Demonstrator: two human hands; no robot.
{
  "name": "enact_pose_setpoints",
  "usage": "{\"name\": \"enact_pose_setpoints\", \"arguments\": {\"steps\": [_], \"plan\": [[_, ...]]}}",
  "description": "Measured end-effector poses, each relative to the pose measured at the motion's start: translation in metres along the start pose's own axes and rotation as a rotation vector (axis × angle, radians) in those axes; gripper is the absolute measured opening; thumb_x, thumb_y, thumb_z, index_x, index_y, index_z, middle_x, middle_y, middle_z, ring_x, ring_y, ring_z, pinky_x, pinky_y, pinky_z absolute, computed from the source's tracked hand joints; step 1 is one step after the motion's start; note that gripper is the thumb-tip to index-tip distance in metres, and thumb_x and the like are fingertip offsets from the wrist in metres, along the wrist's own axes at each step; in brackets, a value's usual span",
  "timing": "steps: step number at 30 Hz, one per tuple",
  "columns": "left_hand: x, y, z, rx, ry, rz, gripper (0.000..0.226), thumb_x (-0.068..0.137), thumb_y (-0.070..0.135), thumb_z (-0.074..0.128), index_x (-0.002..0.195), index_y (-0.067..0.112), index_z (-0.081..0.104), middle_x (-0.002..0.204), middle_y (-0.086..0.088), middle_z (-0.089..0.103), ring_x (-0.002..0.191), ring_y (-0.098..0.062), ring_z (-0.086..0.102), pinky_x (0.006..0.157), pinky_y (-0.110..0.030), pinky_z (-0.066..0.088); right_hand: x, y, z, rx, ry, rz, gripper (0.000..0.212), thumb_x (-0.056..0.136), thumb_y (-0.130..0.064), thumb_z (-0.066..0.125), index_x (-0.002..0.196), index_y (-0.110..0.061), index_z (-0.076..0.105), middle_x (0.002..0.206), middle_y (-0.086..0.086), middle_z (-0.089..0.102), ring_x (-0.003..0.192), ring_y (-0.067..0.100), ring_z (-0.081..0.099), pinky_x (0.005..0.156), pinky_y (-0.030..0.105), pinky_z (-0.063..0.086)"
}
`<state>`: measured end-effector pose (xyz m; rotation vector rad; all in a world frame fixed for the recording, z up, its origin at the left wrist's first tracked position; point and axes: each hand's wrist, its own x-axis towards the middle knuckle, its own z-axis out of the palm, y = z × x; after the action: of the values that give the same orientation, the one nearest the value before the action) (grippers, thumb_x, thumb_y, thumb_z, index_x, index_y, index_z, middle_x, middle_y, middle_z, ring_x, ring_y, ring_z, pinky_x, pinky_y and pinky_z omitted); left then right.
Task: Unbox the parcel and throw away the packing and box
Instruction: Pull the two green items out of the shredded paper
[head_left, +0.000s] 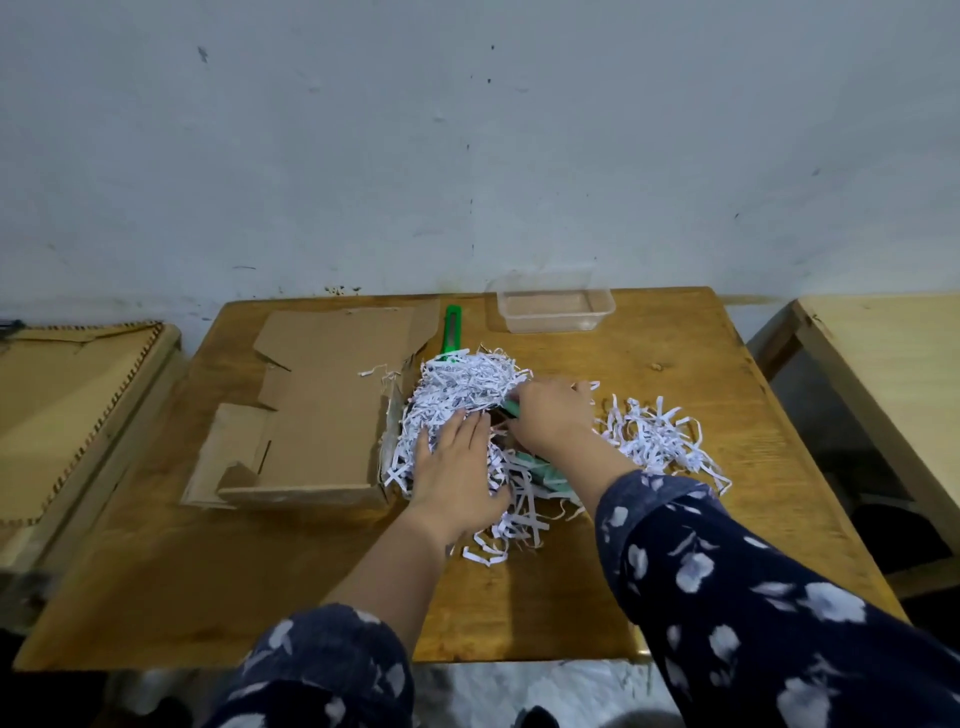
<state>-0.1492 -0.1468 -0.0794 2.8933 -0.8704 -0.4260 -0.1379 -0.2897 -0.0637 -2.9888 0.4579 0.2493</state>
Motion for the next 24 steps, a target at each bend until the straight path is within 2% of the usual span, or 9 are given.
{"name": "enact_pose_setpoints", "arguments": {"steps": [3,7,11,14,17,20,22,24], "plan": [[0.004,-0.001,-0.002,-0.015,-0.017,-0.006,0.093,0.087,0.056,0.052,0.154,0.017,0.001,0.163,0.002,0.002,0.149,-0.016,-0.008,0.119,-0.052,-0.001,-0.002,0.004,-0.002,0.098,-0.015,0.085,0.027,0.083,-0.028,0.061,0.110,-0.028,0.063,0.116,0.000,0.064,0.123,0.026,0.045,0.101,0.046,0.028],[0.008,0.001,-0.005,-0.006,-0.050,-0.003,0.094,0.086,0.055,0.055,0.154,0.018,0.002,0.163,0.002,0.003,0.149,-0.016,-0.006,0.118,-0.052,-0.001,-0.012,0.015,-0.015,0.319,0.014,0.154,0.016,0.078,-0.032,0.071,0.089,-0.034,0.059,0.103,-0.005,0.065,0.111,0.023,0.051,0.093,0.040,0.030],[0.012,0.001,-0.004,0.002,-0.080,0.002,0.092,0.085,0.055,0.056,0.154,0.019,0.007,0.162,0.003,0.007,0.149,-0.017,-0.005,0.117,-0.053,-0.002,-0.019,0.026,-0.032,0.490,0.004,0.191,0.025,0.071,-0.041,0.078,0.080,-0.028,0.059,0.086,-0.009,0.066,0.090,0.016,0.057,0.088,0.038,0.026],[0.012,0.003,-0.007,-0.033,-0.075,0.004,0.086,0.085,0.057,0.054,0.153,0.022,0.016,0.161,0.004,0.015,0.149,-0.016,0.002,0.117,-0.054,-0.002,-0.023,0.036,-0.044,0.683,0.036,0.199,0.030,0.070,-0.038,0.080,0.073,-0.025,0.053,0.080,-0.010,0.064,0.079,0.012,0.055,0.080,0.036,0.030],[0.009,0.008,-0.017,-0.174,0.150,0.017,0.057,0.088,0.052,0.049,0.140,0.031,0.040,0.145,0.008,0.040,0.140,-0.013,0.025,0.115,-0.048,0.008,-0.030,0.041,-0.057,1.005,0.028,0.187,0.033,0.068,-0.020,0.082,0.073,-0.018,0.050,0.075,-0.002,0.061,0.073,0.016,0.056,0.073,0.034,0.048],[0.014,0.017,-0.028,-0.315,0.415,0.052,0.037,0.086,0.044,0.051,0.121,0.033,0.050,0.121,0.015,0.050,0.124,-0.010,0.039,0.100,-0.034,0.014,-0.031,0.046,-0.067,1.120,0.064,0.181,0.033,0.068,-0.012,0.081,0.075,-0.015,0.048,0.078,0.002,0.057,0.075,0.018,0.054,0.070,0.027,0.048],[0.021,0.026,-0.036,-0.381,0.431,0.067,0.040,0.087,0.047,0.052,0.124,0.032,0.048,0.121,0.015,0.051,0.123,-0.010,0.040,0.095,-0.031,0.014,-0.030,0.045,-0.072,1.206,0.103,0.152,0.033,0.069,-0.010,0.081,0.074,-0.016,0.048,0.080,0.002,0.057,0.079,0.020,0.055,0.071,0.026,0.047],[0.028,0.037,-0.044,-0.440,0.373,0.063,0.053,0.086,0.057,0.054,0.131,0.031,0.044,0.124,0.014,0.054,0.122,-0.010,0.043,0.096,-0.033,0.018,-0.032,0.043,-0.077,1.266,0.136,0.121,0.031,0.070,-0.009,0.080,0.075,-0.015,0.051,0.083,0.000,0.058,0.082,0.015,0.055,0.070,0.025,0.043]]}}
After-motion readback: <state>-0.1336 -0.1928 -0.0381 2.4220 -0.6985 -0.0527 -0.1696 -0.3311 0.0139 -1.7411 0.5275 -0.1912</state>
